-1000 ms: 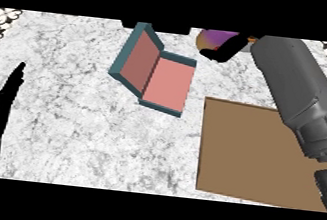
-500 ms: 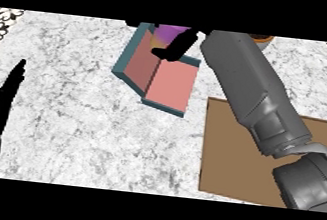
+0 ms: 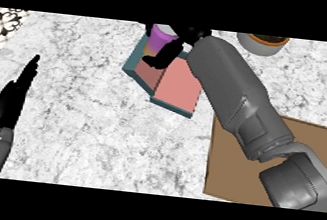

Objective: Pick the can from the tray and place it in the cardboard box

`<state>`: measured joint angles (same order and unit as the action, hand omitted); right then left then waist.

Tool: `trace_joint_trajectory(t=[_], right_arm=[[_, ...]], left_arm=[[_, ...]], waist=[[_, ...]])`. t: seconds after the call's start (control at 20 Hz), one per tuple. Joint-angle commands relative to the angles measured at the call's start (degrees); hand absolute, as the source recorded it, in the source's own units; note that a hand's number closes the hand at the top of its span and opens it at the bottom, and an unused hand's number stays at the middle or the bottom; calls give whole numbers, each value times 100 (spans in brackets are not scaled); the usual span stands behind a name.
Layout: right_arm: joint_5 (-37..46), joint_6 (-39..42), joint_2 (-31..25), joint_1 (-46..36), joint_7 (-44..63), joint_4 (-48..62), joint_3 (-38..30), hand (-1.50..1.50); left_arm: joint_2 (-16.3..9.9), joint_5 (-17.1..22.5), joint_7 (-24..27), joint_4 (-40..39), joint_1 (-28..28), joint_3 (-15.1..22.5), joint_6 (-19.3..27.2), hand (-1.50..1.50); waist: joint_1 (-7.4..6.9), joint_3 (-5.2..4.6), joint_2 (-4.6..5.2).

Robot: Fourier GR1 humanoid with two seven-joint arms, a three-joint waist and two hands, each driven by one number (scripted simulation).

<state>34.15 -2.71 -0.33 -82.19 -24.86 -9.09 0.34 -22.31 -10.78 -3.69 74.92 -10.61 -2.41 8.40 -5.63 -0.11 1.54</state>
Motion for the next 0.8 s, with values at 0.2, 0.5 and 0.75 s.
trace_joint_trajectory(t=[0.2, 0.5, 0.75], right_arm=[[-402, 238, 32, -18, 688, 481, -58, -150], [-632, 173, 33, 238, 184, 374, -133, -150], [-1173, -145, 33, 255, -295, 90, -505, -150]], left_arm=[[27, 7, -24, -77, -233, 63, -170, 0], [124, -120, -195, -7, -408, 145, -66, 0], [182, -129, 45, -310, -371, 91, -24, 0]], waist=[[-243, -1, 45], [-287, 9, 65], [-193, 6, 61]])
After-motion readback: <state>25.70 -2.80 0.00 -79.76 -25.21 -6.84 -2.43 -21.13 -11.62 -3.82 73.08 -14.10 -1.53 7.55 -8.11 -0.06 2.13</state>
